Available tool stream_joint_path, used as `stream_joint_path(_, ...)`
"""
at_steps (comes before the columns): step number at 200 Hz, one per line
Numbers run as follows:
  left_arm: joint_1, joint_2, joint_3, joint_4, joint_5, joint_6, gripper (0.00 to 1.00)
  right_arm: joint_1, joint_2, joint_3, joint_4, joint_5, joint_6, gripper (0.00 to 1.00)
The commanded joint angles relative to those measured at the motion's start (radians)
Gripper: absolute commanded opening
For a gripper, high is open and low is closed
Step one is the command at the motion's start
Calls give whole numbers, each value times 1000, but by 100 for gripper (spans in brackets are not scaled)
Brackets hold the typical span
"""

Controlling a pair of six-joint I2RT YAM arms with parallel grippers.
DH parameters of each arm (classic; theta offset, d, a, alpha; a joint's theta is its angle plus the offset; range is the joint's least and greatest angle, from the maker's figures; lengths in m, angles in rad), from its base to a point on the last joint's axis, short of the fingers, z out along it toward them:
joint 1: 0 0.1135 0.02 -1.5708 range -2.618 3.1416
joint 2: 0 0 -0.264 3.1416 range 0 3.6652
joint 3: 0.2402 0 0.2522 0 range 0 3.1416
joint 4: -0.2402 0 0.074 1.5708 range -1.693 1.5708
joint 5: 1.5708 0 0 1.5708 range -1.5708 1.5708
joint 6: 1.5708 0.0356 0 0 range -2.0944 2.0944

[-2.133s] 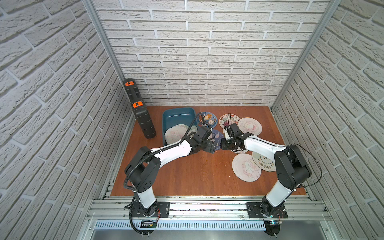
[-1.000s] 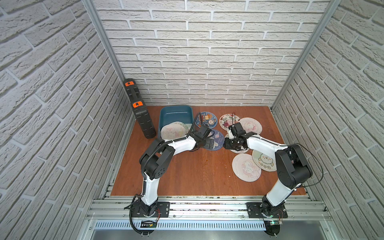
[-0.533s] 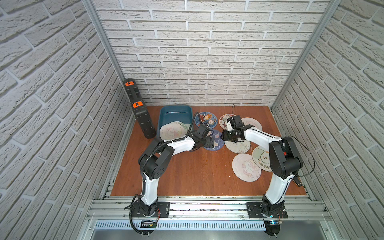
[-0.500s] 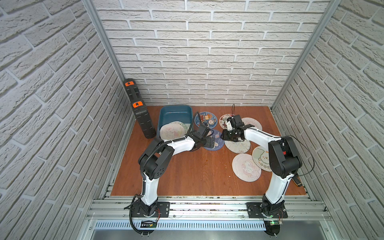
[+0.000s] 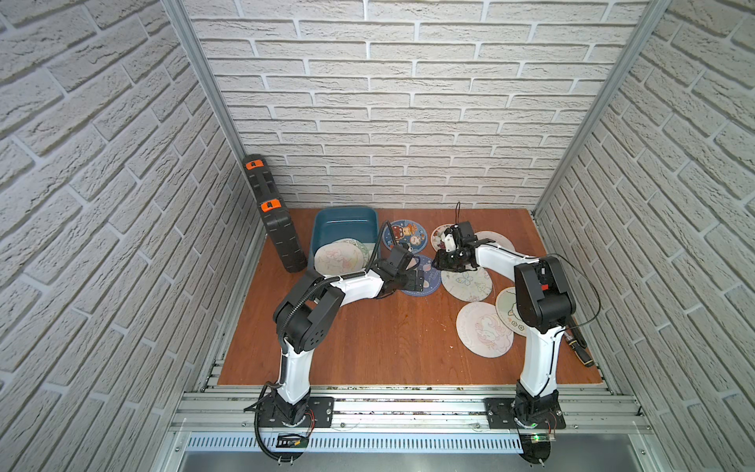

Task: Put the coasters into the storage box
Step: Move the storage box to the center of the board, then pick up the coaster from the center of the board.

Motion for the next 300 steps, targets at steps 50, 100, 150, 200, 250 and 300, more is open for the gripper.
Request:
stream_joint_path(50,-4,31,-23,16,-9,-15,98,-11,44,37,-12,-45,-36,41)
stream_joint_path(100,-4,42,-22,20,-7,-16,98,-7,61,12,-19,-128,-41,40)
stream_joint_path(150,-4,46,-23,26,-7,-16,98,21,52,-24,-19,-204,-43,40)
stream_joint_path(200,-4,41,-32,30,-7,-17,98,64,47,-47,-1,-217,-26,31)
stream_joint_path(250,-6,16,-61,55,-8,-4,98,68,-12,-79,40,-235,17,7)
stream_joint_path(300,-28,-77,-159,165,-26,65,98,68,-134,-93,8,-185,44,6)
